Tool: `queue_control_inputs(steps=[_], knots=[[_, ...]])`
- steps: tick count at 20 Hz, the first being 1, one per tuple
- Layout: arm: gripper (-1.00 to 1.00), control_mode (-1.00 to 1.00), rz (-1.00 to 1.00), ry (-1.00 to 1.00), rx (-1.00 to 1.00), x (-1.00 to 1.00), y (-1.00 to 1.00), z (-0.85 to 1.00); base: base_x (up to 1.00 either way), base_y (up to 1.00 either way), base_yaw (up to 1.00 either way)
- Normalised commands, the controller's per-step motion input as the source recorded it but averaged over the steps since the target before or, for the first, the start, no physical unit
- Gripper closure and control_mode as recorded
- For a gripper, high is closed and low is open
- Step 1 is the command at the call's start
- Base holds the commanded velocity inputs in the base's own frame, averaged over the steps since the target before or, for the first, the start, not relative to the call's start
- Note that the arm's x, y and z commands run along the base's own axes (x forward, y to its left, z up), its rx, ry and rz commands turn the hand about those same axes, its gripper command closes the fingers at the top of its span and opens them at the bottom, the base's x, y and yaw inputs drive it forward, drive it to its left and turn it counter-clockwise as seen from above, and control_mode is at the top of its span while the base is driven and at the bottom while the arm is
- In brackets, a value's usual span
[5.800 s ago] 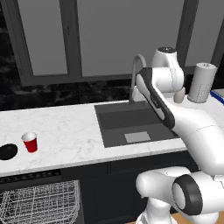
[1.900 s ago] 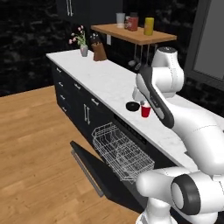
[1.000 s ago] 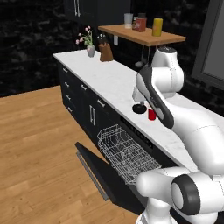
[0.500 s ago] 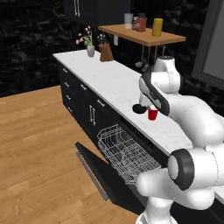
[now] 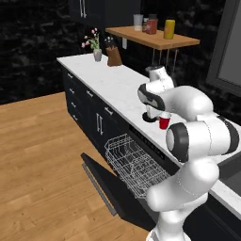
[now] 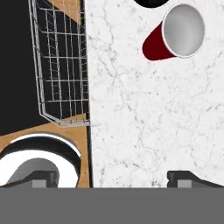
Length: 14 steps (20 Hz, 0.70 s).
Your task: Pick up the cup and bowl from the counter, place them in the dishwasher, and close the dishwasher door.
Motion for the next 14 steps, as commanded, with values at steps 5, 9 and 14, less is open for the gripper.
queue_control_inputs(steps=[5, 9, 14], knots=[[-1.0, -1.0, 0.33, 0.02, -0.08, 0.53, -0.33, -0.14, 0.0, 0.0, 0.0], [-1.0, -1.0, 0.32, 0.02, -0.05, 0.34, -0.25, -0.53, 0.0, 0.0, 0.0], [-1.0, -1.0, 0.3, 0.0, -0.03, 0.14, -0.15, -0.48, 0.0, 0.0, 0.0]])
